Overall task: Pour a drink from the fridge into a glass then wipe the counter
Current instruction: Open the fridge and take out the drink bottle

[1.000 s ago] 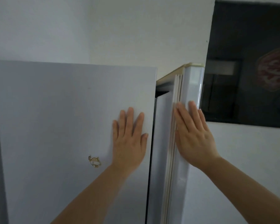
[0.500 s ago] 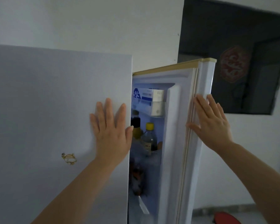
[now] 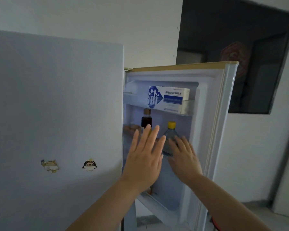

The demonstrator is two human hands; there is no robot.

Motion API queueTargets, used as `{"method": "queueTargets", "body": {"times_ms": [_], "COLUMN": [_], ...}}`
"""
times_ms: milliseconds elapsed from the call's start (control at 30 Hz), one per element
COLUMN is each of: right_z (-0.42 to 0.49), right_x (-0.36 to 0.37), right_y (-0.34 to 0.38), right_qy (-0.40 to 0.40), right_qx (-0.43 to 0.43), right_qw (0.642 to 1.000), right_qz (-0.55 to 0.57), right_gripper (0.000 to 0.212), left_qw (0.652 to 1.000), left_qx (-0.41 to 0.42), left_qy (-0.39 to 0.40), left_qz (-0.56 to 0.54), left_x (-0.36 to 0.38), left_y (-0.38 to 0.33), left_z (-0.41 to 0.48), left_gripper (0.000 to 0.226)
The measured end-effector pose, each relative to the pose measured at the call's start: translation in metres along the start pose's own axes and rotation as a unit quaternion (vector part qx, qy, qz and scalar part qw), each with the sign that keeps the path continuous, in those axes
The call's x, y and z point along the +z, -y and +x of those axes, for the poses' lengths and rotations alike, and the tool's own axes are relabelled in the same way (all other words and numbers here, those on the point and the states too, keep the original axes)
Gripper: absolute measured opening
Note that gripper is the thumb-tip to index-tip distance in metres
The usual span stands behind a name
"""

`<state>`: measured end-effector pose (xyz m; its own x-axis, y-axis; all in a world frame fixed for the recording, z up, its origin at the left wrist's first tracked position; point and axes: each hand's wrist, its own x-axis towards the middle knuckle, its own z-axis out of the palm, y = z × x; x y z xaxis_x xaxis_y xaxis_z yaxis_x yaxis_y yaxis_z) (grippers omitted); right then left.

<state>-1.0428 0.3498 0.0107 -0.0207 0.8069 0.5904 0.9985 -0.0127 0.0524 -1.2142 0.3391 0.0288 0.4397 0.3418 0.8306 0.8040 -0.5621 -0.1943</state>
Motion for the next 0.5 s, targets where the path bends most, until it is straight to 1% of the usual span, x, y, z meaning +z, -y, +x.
{"method": "queueTargets", "body": {"times_ms": [67, 133, 233, 367, 500], "right_z": [0.0, 0.0, 0.006, 0.014, 0.024], "right_x": [0.021, 0.034, 0.049, 0.061, 0.076], "right_y": [-0.009, -0.022, -0.047, -0.08, -0.111], "right_qy": [0.041, 0.048, 0.021, -0.026, -0.042], "right_qx": [0.011, -0.001, -0.031, -0.06, -0.09], "right_qw": [0.999, 0.999, 0.997, 0.996, 0.994], "right_qz": [0.012, -0.021, -0.065, -0.068, -0.048], "right_gripper": [0.064, 0.066, 0.07, 0.068, 0.068], "left_qw": [0.999, 0.995, 0.987, 0.968, 0.961], "left_qx": [-0.011, -0.039, -0.082, -0.126, -0.135], "left_qy": [0.048, 0.09, 0.139, 0.214, 0.234], "left_qz": [-0.006, -0.01, -0.008, -0.045, -0.057], "left_x": [0.018, 0.038, 0.068, 0.11, 0.155], "left_y": [-0.006, -0.007, -0.006, -0.009, -0.017], "left_z": [-0.002, -0.002, 0.004, 0.023, 0.052], "left_gripper": [0.049, 0.051, 0.051, 0.06, 0.064]}}
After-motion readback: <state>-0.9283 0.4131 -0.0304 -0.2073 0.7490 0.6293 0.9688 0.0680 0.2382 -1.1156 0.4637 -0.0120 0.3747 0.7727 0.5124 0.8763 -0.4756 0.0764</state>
